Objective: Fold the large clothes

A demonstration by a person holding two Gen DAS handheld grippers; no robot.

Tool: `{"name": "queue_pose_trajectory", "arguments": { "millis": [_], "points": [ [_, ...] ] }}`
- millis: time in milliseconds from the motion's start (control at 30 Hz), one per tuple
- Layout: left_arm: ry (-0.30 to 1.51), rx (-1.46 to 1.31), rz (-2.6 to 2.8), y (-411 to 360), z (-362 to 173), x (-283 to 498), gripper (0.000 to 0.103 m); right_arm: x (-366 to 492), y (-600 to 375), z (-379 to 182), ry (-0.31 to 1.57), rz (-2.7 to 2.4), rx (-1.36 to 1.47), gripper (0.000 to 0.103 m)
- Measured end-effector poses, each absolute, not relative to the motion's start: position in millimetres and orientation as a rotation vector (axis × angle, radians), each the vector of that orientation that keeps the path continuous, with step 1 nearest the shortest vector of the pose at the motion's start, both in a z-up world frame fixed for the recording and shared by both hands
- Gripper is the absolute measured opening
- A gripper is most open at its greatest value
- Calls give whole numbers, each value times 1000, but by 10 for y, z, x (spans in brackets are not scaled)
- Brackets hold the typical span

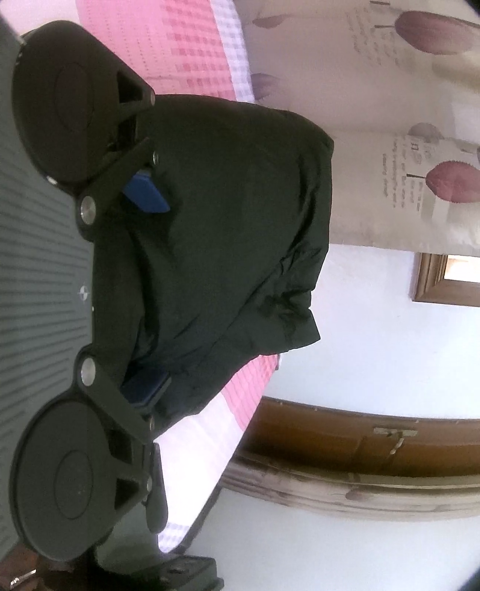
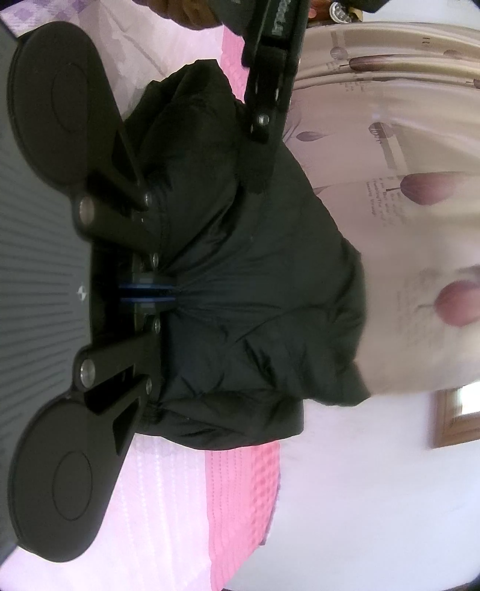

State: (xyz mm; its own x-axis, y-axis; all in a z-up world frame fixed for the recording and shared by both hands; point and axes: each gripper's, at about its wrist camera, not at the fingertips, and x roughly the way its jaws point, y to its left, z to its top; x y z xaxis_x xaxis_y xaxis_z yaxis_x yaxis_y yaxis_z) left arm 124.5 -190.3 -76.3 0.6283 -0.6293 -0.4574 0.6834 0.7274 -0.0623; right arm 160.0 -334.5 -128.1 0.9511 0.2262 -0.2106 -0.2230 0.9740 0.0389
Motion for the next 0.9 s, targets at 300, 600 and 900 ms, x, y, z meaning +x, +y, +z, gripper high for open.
{"name": "queue_pose_trajectory", "arguments": {
  "millis": [300, 600, 900],
  "points": [
    [457, 174, -751, -2070, -792, 1265, 97, 1583, -3344, -1287, 212, 230, 18, 3],
    [428, 251, -736, -2175, -964, 1259, 103, 1561, -3336, -1283, 209, 226, 14, 3],
    [419, 257, -747, -2167, -1132, 1288, 103, 1571, -3457, -1281, 219, 263, 96, 3]
  ]
}}
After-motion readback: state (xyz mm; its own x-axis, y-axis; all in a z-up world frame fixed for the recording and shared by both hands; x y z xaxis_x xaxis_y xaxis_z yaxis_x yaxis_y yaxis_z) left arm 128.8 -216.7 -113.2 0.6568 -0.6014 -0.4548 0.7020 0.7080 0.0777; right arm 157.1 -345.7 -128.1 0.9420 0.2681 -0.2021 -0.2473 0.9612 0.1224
